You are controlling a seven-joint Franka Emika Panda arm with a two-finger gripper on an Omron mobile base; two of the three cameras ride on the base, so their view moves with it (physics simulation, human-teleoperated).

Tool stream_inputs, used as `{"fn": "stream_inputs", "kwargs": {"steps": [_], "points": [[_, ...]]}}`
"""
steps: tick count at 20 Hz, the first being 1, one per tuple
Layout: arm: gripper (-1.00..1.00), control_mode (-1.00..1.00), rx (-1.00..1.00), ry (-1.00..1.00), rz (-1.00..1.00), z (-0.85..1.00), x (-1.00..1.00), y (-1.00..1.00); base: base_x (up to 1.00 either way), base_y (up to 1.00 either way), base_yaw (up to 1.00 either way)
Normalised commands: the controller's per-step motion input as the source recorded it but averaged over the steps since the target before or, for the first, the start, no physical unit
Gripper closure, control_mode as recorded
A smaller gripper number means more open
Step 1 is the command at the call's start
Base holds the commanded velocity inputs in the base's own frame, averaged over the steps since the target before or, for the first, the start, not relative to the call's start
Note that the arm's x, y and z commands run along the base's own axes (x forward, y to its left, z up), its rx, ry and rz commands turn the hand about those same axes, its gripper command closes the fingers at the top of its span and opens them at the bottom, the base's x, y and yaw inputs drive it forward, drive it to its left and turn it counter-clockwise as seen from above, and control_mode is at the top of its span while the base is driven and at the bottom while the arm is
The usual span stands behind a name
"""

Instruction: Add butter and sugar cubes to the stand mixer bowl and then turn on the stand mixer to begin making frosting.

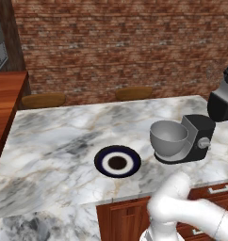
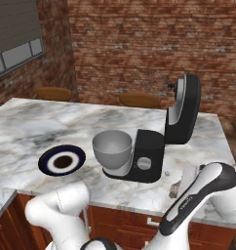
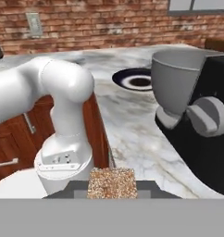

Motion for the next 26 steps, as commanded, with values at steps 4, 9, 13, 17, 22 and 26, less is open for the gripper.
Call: {"fn": "stream_inputs", "kwargs": {"steps": [4, 9, 13, 17, 22, 26], "points": [[1.00, -1.00, -0.18, -0.05, -0.08, 0.88, -0.28, 0.92, 0.00, 0.00, 0.00], [1.00, -1.00, -0.27, 0.00, -0.07, 1.00, 0.00, 0.86, 0.00, 0.00, 0.00], [1.00, -1.00, -0.30, 0.01, -0.04, 0.99, 0.00, 0.83, 0.00, 0.00, 0.00], [1.00, -1.00, -0.31, 0.05, -0.01, 0.81, 0.04, 0.91, 0.00, 0.00, 0.00], [1.00, -1.00, -0.24, 0.17, -0.02, 0.17, 0.28, 0.85, 0.00, 0.00, 0.00], [1.00, -1.00, -0.18, 0.15, 0.00, -0.26, 0.24, 0.53, 0.00, 0.00, 0.00]]}}
